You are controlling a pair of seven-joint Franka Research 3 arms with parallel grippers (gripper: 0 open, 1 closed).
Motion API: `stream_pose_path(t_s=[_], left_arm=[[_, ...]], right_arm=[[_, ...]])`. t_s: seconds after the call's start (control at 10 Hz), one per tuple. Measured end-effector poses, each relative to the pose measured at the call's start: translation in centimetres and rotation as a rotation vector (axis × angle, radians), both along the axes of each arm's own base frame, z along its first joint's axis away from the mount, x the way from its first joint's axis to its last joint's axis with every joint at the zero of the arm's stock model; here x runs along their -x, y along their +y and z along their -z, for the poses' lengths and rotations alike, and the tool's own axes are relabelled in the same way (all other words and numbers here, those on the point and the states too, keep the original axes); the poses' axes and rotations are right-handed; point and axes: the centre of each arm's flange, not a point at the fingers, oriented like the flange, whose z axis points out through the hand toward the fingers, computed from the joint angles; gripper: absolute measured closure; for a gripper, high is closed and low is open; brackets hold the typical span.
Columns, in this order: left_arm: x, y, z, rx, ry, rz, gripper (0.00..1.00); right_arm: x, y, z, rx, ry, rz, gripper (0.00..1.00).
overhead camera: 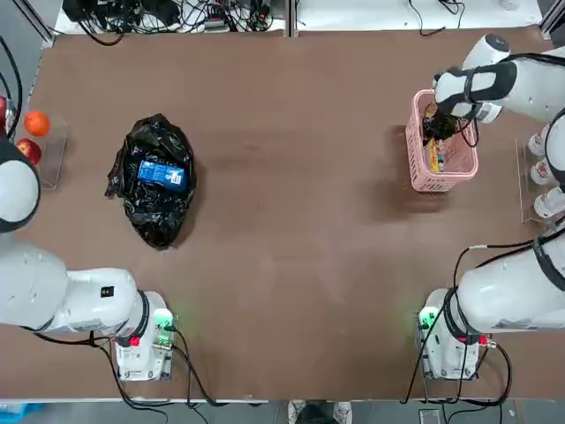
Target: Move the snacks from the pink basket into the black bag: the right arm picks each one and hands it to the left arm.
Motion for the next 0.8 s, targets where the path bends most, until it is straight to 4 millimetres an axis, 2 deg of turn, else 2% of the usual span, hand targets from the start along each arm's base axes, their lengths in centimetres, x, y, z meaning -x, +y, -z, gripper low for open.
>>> stream_pose_path(t_s=[0.8], left_arm=[[0.0,0.1,-0.1,0.000,-0.001,-0.001,0.00]], right_arm=[[-2.4,0.1,-6.7,-0.034,0.058,-0.059,0.77]])
